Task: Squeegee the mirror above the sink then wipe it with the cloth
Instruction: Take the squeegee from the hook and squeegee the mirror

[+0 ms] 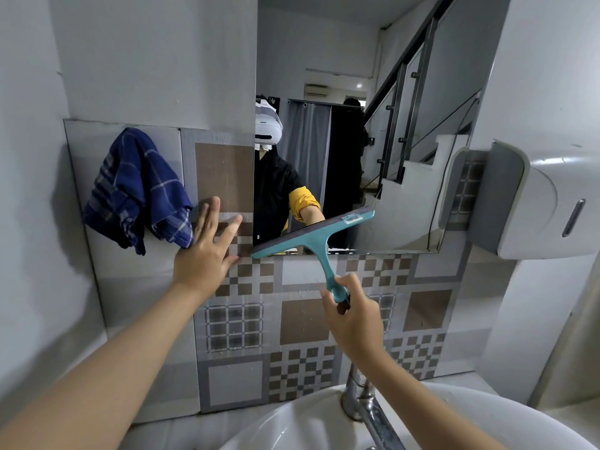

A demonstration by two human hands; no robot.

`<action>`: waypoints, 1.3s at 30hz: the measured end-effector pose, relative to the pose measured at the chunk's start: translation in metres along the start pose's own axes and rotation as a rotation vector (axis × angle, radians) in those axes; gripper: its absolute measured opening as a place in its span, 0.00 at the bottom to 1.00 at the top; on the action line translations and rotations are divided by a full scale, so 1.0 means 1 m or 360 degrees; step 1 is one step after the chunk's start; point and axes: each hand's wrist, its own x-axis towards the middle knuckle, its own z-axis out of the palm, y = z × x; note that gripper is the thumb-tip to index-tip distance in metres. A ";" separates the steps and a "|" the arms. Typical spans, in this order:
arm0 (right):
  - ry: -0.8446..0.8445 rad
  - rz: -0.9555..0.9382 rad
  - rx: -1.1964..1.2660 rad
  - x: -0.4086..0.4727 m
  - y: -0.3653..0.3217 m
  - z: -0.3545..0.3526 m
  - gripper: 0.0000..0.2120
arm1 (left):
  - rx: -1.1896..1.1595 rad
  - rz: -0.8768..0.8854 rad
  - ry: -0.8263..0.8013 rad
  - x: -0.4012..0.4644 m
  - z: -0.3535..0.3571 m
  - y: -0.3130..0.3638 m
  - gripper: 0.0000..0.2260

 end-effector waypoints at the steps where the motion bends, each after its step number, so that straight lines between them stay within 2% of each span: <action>1: -0.0015 -0.0040 -0.0042 0.000 0.005 -0.002 0.10 | 0.0020 0.0004 0.0002 0.000 0.000 0.000 0.37; 8: -0.0035 -0.0280 -0.0319 0.012 0.035 -0.027 0.12 | 0.0069 0.0010 -0.0001 0.000 0.000 0.001 0.38; 18: -0.0050 -0.0562 -0.0524 0.034 0.083 -0.061 0.13 | 0.0075 -0.0028 -0.0032 0.000 -0.003 0.003 0.38; 28: -0.0093 -0.0595 -0.0534 0.042 0.133 -0.097 0.15 | 0.0126 -0.0029 -0.0036 0.001 -0.004 0.006 0.36; 39: -0.0034 -0.0469 -0.0369 0.035 0.183 -0.136 0.13 | 0.0144 -0.0054 -0.0065 0.001 -0.004 0.008 0.34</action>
